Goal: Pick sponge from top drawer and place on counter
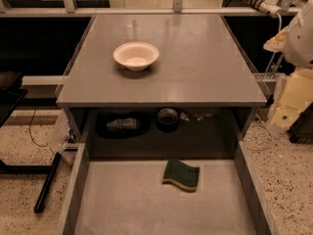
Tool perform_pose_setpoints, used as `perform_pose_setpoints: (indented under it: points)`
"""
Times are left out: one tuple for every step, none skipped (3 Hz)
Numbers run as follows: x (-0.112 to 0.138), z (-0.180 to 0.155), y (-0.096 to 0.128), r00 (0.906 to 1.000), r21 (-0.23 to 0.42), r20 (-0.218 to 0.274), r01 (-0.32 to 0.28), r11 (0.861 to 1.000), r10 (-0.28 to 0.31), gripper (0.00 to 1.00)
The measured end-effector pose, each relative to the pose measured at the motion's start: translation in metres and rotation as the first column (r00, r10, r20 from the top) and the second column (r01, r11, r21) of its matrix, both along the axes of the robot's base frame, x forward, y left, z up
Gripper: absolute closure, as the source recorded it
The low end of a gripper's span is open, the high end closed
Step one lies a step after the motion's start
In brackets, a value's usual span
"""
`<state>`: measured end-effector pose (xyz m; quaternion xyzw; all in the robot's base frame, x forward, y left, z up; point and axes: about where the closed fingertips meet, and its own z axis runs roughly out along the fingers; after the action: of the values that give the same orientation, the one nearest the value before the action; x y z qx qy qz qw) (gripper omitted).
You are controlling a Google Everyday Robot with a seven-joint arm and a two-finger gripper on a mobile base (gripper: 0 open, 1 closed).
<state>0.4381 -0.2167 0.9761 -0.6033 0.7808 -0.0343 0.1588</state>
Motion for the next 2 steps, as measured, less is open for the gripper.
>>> perform_pose_setpoints:
  points:
    - [0.000,-0.008,0.003,1.0000,0.003,0.007,-0.001,1.000,0.001,0.00]
    - [-0.005,-0.038,0.008,0.9991,0.036,0.017,-0.039,0.999,0.039,0.00]
